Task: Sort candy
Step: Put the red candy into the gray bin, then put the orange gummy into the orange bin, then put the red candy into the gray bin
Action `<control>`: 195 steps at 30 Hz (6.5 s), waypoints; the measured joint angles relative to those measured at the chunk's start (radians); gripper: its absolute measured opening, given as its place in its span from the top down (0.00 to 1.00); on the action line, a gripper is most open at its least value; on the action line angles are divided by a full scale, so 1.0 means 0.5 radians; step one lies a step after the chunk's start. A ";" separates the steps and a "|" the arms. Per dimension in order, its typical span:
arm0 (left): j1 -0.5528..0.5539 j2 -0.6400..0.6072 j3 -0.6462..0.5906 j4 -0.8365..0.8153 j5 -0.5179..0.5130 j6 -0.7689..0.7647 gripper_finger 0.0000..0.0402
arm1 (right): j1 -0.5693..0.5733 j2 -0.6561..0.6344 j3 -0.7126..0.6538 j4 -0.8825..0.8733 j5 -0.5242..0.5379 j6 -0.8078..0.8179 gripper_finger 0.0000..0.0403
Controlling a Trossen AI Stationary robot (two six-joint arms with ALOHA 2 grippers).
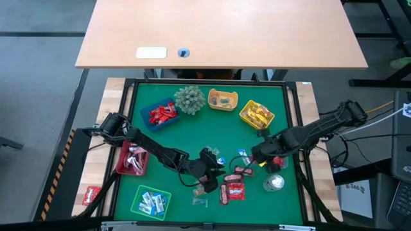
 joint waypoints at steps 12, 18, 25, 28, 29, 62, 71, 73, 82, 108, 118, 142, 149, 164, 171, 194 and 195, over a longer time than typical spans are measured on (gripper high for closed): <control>-0.002 0.000 0.000 -0.008 0.009 0.135 0.74 | -0.001 -0.229 -0.100 -0.635 -0.005 0.678 0.98; -0.005 0.000 0.000 -0.008 0.011 0.246 0.74 | -0.001 -0.228 -0.192 -0.644 -0.156 0.678 0.98; -0.009 0.000 -0.001 -0.008 0.096 0.415 0.74 | -0.002 -0.216 -0.247 -0.644 -0.158 0.667 0.83; -0.010 0.000 -0.001 -0.010 0.190 0.416 0.71 | -0.002 -0.216 -0.271 -0.643 -0.158 0.665 0.72; -0.010 0.000 -0.001 -0.018 0.227 0.415 0.70 | -0.002 -0.216 -0.276 -0.638 -0.158 0.664 0.69; -0.149 0.000 -0.002 -0.985 0.331 0.001 0.59 | -0.002 -0.216 -0.283 -0.251 -0.156 0.663 0.48; -0.188 0.000 -0.002 -1.112 0.310 0.050 0.59 | -0.002 -0.216 -0.282 -0.243 -0.156 0.662 0.48; -0.187 0.010 0.001 -1.139 0.307 0.050 0.59 | -0.002 -0.216 -0.282 -0.244 -0.156 0.662 0.48; -0.182 0.017 0.002 -1.192 0.137 0.050 0.60 | -0.002 -0.216 -0.283 -0.207 -0.156 0.662 0.48; -0.151 0.038 -0.002 -0.980 0.169 0.029 0.84 | -0.001 -0.216 -0.283 -0.082 -0.155 0.662 0.48; -0.032 0.038 -0.002 -0.705 0.168 0.028 0.84 | -0.001 -0.216 -0.283 0.008 -0.155 0.661 0.48; 1.065 0.038 -0.002 0.307 0.012 0.805 0.84 | -0.001 -0.216 -0.283 0.028 -0.012 0.658 0.48; 1.356 0.038 -0.002 0.327 0.119 0.767 0.84 | -0.001 -0.216 -0.283 0.203 -0.012 0.660 0.48; 1.471 0.037 -0.002 0.324 0.168 0.676 0.84 | -0.001 -0.216 -0.283 0.482 -0.012 0.566 0.48; 1.472 0.037 -0.002 0.323 0.167 0.677 0.80 | -0.001 -0.216 -0.283 0.484 -0.013 0.566 0.48; 1.282 0.034 -0.002 0.482 0.269 0.854 0.60 | 0.000 -0.214 -0.283 0.883 -0.425 0.359 0.48; 1.265 0.034 -0.002 0.483 0.268 0.902 0.60 | 0.000 -0.214 -0.283 0.933 -0.472 0.347 0.48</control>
